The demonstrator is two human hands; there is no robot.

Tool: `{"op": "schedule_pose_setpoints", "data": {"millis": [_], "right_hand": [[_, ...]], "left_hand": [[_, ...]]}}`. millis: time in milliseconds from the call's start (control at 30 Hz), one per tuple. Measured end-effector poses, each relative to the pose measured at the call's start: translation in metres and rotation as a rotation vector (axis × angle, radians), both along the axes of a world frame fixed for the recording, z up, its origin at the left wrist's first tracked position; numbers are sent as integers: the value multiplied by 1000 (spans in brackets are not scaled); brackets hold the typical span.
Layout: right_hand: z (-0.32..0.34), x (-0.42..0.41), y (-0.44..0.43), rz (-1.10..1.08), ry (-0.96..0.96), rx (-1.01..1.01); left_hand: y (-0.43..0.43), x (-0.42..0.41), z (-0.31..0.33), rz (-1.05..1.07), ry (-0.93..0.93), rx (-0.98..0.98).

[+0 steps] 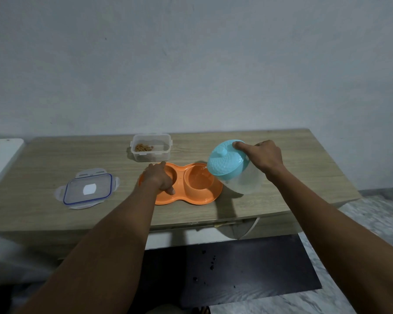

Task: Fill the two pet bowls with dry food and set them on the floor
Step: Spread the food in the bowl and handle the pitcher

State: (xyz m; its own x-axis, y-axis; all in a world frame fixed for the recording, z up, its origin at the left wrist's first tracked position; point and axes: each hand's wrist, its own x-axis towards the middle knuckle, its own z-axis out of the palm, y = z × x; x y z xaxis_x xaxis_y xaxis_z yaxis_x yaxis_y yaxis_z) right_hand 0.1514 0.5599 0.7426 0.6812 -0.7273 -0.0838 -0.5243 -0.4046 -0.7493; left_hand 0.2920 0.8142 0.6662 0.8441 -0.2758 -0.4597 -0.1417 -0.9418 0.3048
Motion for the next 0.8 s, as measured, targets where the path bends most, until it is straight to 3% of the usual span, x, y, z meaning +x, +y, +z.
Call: {"op": "schedule_pose_setpoints", "data": {"millis": [800], "right_hand": [[4, 1, -3, -5, -6, -31]], "left_hand": [[1, 1, -2, 48, 18, -33]]}}
